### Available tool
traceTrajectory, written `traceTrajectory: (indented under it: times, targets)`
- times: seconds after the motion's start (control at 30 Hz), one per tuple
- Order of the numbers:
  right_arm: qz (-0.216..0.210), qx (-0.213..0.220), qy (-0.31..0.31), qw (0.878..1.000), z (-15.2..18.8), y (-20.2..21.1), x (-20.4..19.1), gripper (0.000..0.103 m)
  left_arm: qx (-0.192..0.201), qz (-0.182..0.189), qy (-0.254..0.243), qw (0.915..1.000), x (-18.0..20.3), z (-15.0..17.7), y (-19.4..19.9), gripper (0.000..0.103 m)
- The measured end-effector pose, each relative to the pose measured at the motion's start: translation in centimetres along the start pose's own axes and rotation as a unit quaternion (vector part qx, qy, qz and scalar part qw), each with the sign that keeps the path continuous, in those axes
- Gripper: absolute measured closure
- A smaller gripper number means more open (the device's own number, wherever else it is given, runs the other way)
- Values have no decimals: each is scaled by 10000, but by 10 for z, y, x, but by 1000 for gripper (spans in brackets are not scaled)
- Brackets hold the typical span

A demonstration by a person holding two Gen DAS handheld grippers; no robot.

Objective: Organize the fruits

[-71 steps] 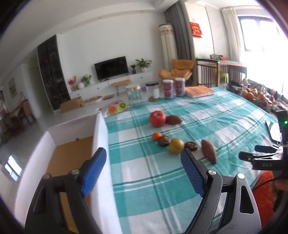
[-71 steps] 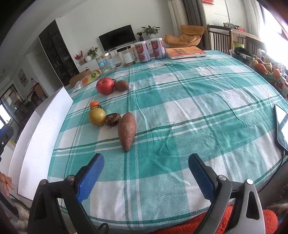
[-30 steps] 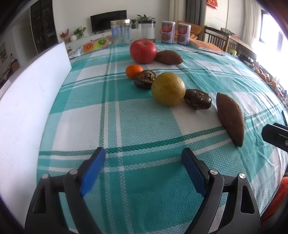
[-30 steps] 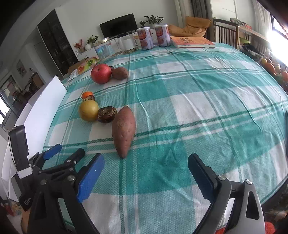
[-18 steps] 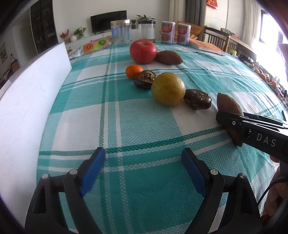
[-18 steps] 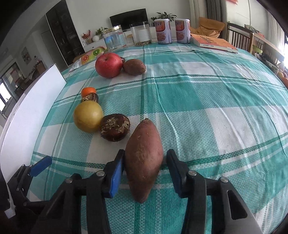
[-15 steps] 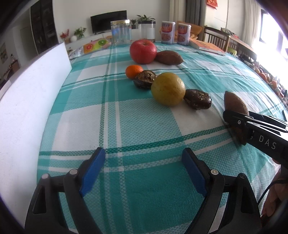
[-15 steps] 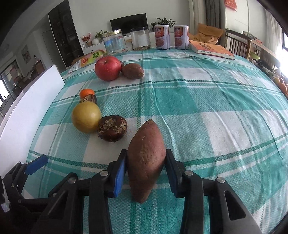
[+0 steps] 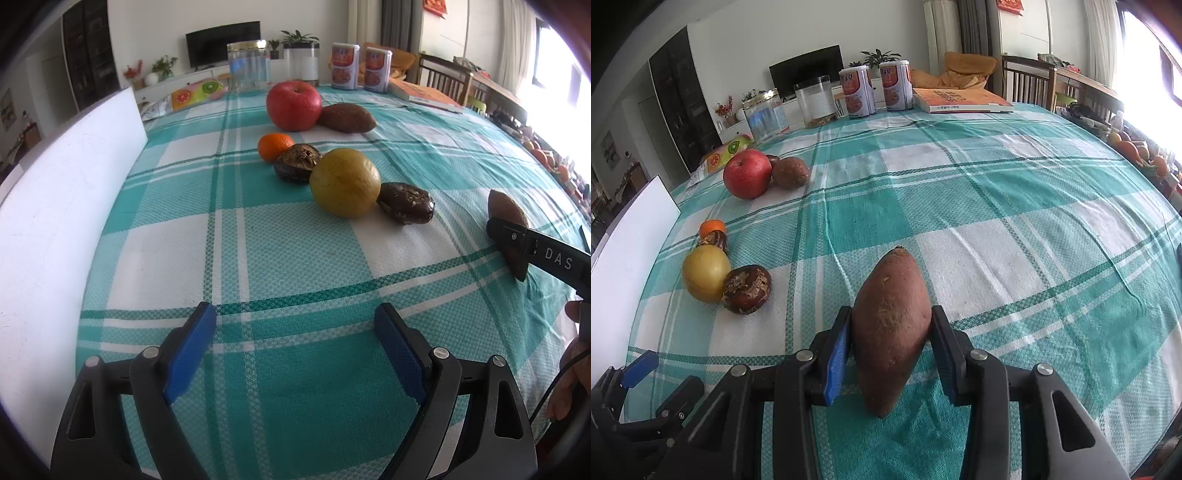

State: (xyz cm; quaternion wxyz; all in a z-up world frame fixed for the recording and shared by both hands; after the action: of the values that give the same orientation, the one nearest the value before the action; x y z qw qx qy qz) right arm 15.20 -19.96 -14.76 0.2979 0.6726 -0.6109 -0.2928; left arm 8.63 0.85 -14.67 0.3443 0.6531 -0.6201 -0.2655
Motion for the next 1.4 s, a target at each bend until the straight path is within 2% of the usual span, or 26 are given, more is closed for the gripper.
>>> traceTrajectory:
  times: [0.03,0.13,0.47,0.53,0.63,0.73,0.8,0.87,0.9,0.93,0.97,1.0,1.03,1.1,1.17,1.3,1.4]
  targets:
    - [-9,-12,-35,10000,1,0,1,50,0,1,0,10000,0,0,0,13]
    - [-71,-2,-160,9998,3,2,5,34,-10,35,-1,10000,0,0,0,13]
    - [-94,-41,-196,9998,4,0,5,25,-108,152,-107,9998,1,-1,0,11]
    - [-95,-45,-185,9998,5,0,4,23,-255,306,-205,9990,5,-4,-1,11]
    - [-114,-45,-184,9998,5,0,4,21,-491,738,-268,9957,16,-15,5,11]
    - [-146,-39,-209,9997,5,0,4,21,-100,849,-853,9927,39,-36,24,11]
    - [-178,-32,-241,9995,5,1,5,21,55,797,-1503,9854,58,-54,32,11]
    - [-218,-22,-288,9993,5,1,7,21,239,344,-2047,9779,71,-70,34,11]
    - [-237,-18,-311,9992,5,2,8,21,291,67,-2074,9778,70,-81,30,11]
    - [-253,-14,-333,9991,5,2,9,21,278,-61,-1845,9824,63,-94,26,11]
    - [-271,-9,-356,9990,6,3,10,21,138,63,-1379,9903,50,-108,20,11]
    - [-290,-5,-381,9989,6,3,10,21,-125,347,-747,9965,31,-121,10,11]
    - [-309,0,-404,9987,6,4,11,21,-453,606,-65,9971,12,-130,-4,11]
    - [-328,4,-426,9986,6,4,12,21,-1115,784,955,9861,-15,-138,-36,14]
    - [-319,-1,-410,9987,6,4,11,21,-1490,693,1231,9787,-24,-139,-59,14]
    - [-328,2,-419,9986,6,4,11,21,-1799,524,1175,9752,-14,-134,-84,14]
    - [-323,2,-415,9986,6,4,10,21,-1874,435,1268,9731,-11,-135,-94,14]
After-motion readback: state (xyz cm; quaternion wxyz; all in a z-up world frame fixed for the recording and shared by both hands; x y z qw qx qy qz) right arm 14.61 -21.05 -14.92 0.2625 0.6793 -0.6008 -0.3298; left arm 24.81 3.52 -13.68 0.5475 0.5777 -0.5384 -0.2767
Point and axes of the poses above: each gripper's, at about its wrist camera, not at the fingertips, and y roughly against the way its jaws point, x to its right, z to its underside, the point moved 1 cm from there along -y, roughly the way its jaws point, and after that the axes turned 8 degrees about y, right-handed, at the moved point
